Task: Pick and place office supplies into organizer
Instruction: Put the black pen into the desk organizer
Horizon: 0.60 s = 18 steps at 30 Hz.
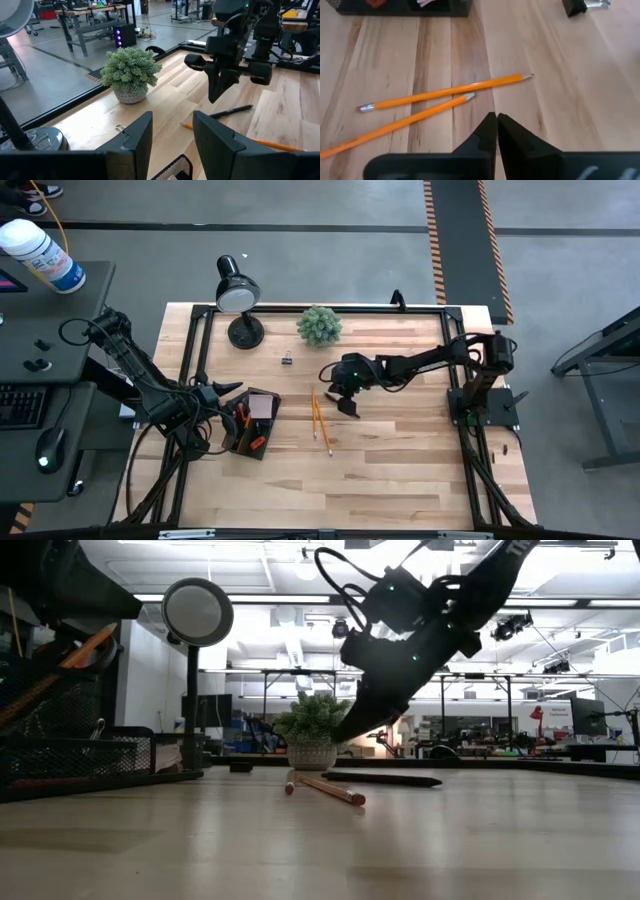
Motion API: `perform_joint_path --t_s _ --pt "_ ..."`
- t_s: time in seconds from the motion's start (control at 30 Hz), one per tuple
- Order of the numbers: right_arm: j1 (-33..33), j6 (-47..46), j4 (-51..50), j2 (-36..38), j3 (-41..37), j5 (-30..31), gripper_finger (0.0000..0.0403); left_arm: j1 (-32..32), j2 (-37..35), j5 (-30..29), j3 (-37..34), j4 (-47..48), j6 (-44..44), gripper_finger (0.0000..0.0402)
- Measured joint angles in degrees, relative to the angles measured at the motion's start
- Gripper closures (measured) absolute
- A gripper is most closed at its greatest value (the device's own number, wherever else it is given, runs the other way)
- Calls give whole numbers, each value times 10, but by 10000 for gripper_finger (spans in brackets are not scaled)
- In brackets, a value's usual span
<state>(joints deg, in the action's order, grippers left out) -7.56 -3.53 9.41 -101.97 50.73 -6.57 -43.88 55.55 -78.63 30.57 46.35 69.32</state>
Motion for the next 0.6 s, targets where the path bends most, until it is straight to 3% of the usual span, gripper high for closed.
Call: perform_joint_path --t_s 0.33,0.6 --pt "45 -47 -19 0 2 103 337 0 0 -3 0 0 0 273" --pt "61 -102 -15 -21 2 137 289 0 0 -4 0 0 0 273"
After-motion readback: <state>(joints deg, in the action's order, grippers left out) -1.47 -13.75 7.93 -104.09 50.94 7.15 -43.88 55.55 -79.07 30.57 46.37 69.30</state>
